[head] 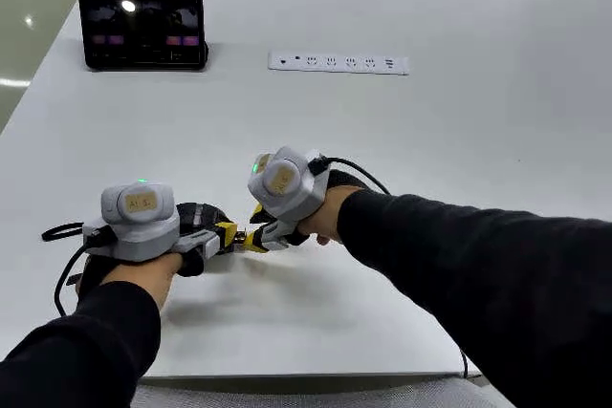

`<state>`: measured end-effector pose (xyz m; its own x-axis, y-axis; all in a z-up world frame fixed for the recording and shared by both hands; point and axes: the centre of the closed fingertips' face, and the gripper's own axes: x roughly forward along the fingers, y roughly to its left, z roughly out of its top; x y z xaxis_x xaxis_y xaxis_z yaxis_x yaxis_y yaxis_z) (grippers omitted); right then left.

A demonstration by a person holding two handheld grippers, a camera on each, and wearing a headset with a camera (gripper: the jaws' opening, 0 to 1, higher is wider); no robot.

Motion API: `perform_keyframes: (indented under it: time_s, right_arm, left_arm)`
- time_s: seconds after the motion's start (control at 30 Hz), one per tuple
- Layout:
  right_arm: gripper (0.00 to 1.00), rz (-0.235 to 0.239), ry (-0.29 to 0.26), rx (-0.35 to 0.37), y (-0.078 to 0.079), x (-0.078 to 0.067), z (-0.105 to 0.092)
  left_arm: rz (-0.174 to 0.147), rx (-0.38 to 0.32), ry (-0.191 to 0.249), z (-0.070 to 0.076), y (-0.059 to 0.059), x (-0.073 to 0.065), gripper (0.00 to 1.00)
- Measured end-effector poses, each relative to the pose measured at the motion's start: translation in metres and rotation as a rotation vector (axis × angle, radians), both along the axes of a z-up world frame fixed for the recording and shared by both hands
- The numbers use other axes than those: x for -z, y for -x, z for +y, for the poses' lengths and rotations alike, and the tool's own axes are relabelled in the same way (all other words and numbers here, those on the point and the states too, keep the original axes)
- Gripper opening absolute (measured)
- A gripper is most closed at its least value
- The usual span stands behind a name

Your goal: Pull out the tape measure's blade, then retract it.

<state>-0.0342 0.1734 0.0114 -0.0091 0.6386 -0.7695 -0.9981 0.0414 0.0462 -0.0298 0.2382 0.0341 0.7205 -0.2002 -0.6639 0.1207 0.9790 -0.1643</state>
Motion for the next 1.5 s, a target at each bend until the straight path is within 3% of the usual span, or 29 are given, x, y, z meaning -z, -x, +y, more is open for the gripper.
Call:
perform_keyframes:
  time_s: [0.07,0.13,0.23,0.37,0.57,0.8,0.93,1.03,1.23,1.43,1.5]
  right_arm:
    - [0.24,0.016,-0.016,0.035,0.002,-0.002,-0.011]
    - [0.24,0.015,-0.027,0.058,0.002,-0.003,-0.022]
    - [0.24,0.019,-0.043,0.093,0.004,-0.006,-0.036]
    - [0.25,0.016,-0.067,0.130,0.006,-0.013,-0.052]
    - [0.26,0.013,-0.083,0.178,0.008,-0.015,-0.075]
    - [0.27,-0.009,-0.086,0.189,0.012,-0.021,-0.096]
    - [0.31,0.004,-0.089,0.221,0.014,-0.021,-0.110]
    - [0.33,0.003,-0.093,0.241,0.015,-0.021,-0.121]
    - [0.41,0.019,-0.089,0.305,0.012,-0.020,-0.144]
    - [0.48,-0.008,-0.096,0.341,0.008,-0.024,-0.164]
    - [0.55,-0.019,-0.071,0.345,0.008,-0.021,-0.174]
  left_arm:
    - [0.003,0.060,0.032,-0.008,0.003,-0.002,0.66]
    - [0.003,0.101,0.009,-0.007,0.005,-0.002,0.68]
    - [-0.004,0.127,0.021,-0.008,0.008,-0.006,0.70]
    - [0.001,0.221,-0.003,-0.012,0.014,-0.007,0.74]
    - [0.002,0.256,0.005,-0.007,0.020,-0.007,0.81]
    - [-0.023,0.304,0.040,-0.002,0.025,-0.011,0.87]
    - [-0.030,0.302,0.049,0.005,0.027,-0.014,0.98]
    - [-0.042,0.323,0.067,0.006,0.031,-0.017,0.99]
    - [-0.059,0.377,0.046,0.012,0.039,-0.022,0.99]
    - [-0.026,0.386,0.067,0.020,0.050,-0.019,0.99]
    - [-0.022,0.406,0.030,0.026,0.054,-0.015,0.99]
